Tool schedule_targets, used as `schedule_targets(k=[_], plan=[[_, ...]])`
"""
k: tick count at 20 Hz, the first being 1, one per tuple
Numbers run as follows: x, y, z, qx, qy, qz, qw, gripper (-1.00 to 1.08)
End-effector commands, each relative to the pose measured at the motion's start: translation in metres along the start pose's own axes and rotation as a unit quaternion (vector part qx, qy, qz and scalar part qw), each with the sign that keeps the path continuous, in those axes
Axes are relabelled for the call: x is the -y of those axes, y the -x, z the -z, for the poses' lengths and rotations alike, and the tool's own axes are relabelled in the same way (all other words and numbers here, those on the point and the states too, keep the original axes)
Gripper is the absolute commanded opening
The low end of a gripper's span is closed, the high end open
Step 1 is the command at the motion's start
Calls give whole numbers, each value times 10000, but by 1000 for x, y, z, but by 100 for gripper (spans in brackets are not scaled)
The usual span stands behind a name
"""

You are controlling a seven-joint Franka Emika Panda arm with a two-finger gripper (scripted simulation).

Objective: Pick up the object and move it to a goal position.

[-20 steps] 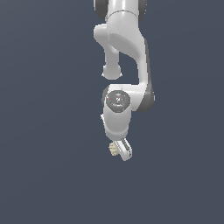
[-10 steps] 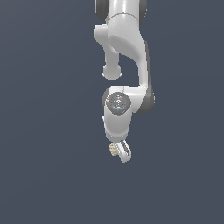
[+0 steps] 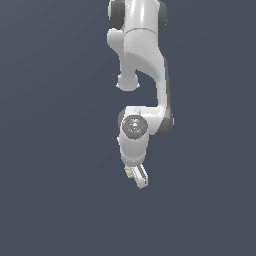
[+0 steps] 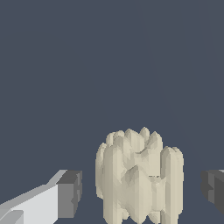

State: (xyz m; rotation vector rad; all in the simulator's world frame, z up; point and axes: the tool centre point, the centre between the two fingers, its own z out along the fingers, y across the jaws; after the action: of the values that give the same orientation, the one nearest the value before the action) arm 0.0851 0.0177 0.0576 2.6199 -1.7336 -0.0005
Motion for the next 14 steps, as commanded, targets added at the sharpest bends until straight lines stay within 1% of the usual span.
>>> schedule_targets(k=[1,7,8,14], plan=[[0,0,-11,0,-1,-5,10000,100],[1,0,-16,-1,-1,-5,10000,100],[1,0,-16,-1,-1,-5,10000,-100],[1,0,-16,-1,-1,-5,10000,-100]])
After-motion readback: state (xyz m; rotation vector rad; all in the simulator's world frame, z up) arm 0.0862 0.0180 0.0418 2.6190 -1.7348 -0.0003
